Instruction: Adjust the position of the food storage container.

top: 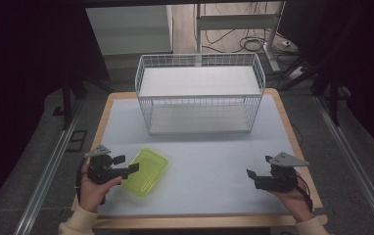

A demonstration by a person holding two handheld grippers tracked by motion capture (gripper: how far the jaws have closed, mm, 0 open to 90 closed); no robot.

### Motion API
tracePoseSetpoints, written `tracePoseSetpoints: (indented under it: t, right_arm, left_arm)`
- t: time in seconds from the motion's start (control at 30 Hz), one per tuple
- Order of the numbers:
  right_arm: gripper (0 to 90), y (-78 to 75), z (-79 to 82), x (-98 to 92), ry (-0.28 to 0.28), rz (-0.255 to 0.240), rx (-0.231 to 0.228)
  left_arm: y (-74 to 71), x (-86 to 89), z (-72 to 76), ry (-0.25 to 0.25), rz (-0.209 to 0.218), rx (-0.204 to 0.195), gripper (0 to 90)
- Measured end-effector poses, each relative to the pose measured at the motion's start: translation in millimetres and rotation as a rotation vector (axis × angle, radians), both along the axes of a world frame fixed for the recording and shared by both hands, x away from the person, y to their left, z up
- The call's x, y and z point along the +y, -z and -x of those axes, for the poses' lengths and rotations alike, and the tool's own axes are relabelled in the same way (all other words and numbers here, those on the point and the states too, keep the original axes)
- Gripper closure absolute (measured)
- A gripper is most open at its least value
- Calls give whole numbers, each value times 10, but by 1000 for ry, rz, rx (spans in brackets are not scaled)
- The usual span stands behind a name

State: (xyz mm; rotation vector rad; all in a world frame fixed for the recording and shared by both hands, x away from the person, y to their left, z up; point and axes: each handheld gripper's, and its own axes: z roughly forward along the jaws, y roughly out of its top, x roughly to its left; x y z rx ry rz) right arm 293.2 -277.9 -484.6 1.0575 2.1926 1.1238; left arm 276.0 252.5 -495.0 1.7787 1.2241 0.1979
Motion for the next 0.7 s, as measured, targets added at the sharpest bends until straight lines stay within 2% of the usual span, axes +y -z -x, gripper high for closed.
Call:
tracePoseSetpoints:
  t: [0.1,0.23,0.43,0.7]
  right_arm:
    - [151,0,0,-8,-3,-12,0]
    - [152,9,18,17,-14,5,-7]
    - [154,5,56,27,1,8,-12]
    - [159,13,81,-14,15,10,-11]
  left_arm:
    - [5,-8,-4,4,-2,4,219]
    - [-5,-24,7,5,-2,2,219]
    - [-72,-52,35,13,5,-21,221]
    - [-113,-110,18,30,-4,-23,220]
